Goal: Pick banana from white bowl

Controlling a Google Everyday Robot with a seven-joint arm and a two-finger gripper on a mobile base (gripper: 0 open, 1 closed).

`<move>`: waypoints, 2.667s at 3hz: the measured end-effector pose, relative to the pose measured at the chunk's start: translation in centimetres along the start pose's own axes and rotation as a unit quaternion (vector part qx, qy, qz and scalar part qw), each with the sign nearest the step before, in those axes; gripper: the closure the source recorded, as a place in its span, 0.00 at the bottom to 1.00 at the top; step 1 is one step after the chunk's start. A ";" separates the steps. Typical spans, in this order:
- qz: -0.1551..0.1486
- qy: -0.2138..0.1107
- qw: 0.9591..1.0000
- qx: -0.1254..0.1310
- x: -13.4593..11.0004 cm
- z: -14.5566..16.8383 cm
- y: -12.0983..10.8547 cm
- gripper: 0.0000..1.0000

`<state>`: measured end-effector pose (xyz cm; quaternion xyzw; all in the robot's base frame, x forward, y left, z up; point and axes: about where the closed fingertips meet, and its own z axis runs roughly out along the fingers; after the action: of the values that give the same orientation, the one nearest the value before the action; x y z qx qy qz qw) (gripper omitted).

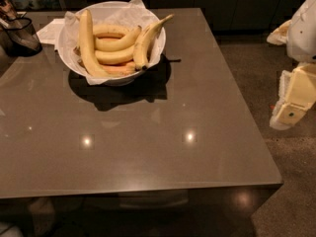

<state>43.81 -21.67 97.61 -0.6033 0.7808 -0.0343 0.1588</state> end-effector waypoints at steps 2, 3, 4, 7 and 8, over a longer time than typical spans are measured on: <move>0.024 -0.009 1.000 -0.008 -0.6 -0.2 -0.4 0.00; 0.036 -0.037 0.998 -0.027 -3.2 -0.7 -1.4 0.00; 0.019 -0.057 0.997 -0.040 -6.5 -1.2 -2.6 0.00; 0.005 -0.106 0.994 -0.039 -12.9 -1.5 -4.0 0.00; -0.024 -0.115 0.992 -0.043 -18.7 -1.0 -5.2 0.00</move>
Offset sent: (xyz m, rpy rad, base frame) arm 0.0103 0.0100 0.0044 0.0849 0.0701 -0.1001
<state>52.52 -5.38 103.66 -0.6281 0.7432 0.0651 0.2212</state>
